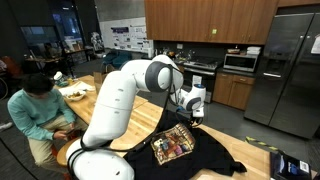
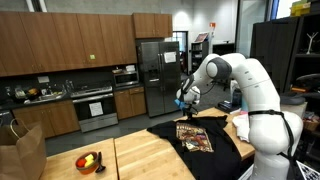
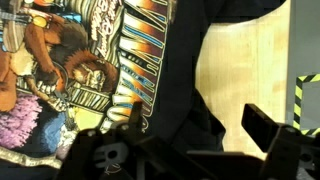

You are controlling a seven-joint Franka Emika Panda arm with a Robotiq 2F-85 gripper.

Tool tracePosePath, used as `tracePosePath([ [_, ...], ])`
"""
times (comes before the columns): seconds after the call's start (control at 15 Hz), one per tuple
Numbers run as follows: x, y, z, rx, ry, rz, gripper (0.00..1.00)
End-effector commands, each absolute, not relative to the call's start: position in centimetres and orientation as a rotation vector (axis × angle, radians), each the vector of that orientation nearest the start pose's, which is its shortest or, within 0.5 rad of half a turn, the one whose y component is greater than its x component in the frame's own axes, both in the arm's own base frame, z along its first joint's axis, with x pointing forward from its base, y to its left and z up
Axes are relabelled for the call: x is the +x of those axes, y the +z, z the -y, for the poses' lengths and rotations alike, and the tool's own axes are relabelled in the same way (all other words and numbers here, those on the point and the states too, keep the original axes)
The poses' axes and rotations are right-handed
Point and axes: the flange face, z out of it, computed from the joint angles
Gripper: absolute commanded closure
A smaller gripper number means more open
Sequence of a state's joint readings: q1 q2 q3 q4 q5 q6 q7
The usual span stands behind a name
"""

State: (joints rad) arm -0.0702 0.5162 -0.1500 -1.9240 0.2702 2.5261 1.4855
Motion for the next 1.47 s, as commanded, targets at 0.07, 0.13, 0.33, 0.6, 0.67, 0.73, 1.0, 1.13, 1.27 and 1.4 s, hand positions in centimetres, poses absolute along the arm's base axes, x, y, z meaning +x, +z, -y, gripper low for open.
tracePosePath([
  [0.07,63.3,22.6,15.1,-1.662,-0.057,-2.513,0.00],
  [0.13,63.4,22.7,15.4,-1.648,-0.070,-2.521,0.02],
  [0.33,63.8,23.3,16.1,-1.631,-0.095,-2.518,0.29],
  [0.6,64.0,23.7,16.4,-1.616,-0.120,-2.514,0.58],
  [0.67,64.1,23.7,16.4,-1.614,-0.126,-2.512,0.67],
  [0.73,64.1,23.7,16.3,-1.611,-0.125,-2.509,0.74],
  [1.0,63.8,23.5,16.2,-1.630,-0.098,-2.510,0.52],
  [1.13,63.8,23.5,16.1,-1.636,-0.089,-2.510,0.48],
  [1.27,63.7,23.4,16.0,-1.642,-0.077,-2.510,0.36],
  [1.4,63.7,23.3,15.9,-1.655,-0.063,-2.510,0.23],
])
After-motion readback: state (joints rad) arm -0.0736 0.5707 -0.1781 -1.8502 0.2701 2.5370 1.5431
